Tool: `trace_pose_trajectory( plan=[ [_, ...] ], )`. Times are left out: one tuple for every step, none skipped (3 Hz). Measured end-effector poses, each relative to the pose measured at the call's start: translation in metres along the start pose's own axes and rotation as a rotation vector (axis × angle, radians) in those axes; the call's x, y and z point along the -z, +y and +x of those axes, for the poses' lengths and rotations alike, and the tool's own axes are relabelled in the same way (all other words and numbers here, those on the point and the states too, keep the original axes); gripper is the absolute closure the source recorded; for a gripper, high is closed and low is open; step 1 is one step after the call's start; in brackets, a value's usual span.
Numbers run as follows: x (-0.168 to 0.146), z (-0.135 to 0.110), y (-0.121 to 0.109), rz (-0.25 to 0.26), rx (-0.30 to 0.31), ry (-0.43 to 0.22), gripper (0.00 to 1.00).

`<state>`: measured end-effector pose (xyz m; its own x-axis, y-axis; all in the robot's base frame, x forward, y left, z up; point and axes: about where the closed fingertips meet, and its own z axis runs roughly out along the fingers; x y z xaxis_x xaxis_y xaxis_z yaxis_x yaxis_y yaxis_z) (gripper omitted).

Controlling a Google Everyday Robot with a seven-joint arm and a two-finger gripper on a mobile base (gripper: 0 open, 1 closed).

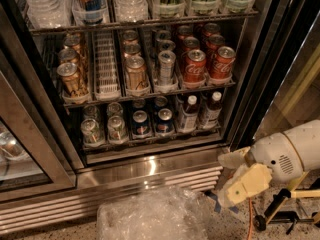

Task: Pick orange can from middle shelf of fridge

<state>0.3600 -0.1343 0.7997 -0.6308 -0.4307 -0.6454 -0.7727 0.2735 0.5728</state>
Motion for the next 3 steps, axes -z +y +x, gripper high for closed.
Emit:
trace_pose_trajectory(
  plan=[
    [-0.011, 0.015, 0.027, 0.211, 0.069, 0.009, 0.00],
    [-0.020, 0.032, 0.060, 0.434, 0.065, -0.054, 0.00],
    [-0.008, 0.048, 0.066, 0.675, 0.015, -0.163, 0.00]
  ],
)
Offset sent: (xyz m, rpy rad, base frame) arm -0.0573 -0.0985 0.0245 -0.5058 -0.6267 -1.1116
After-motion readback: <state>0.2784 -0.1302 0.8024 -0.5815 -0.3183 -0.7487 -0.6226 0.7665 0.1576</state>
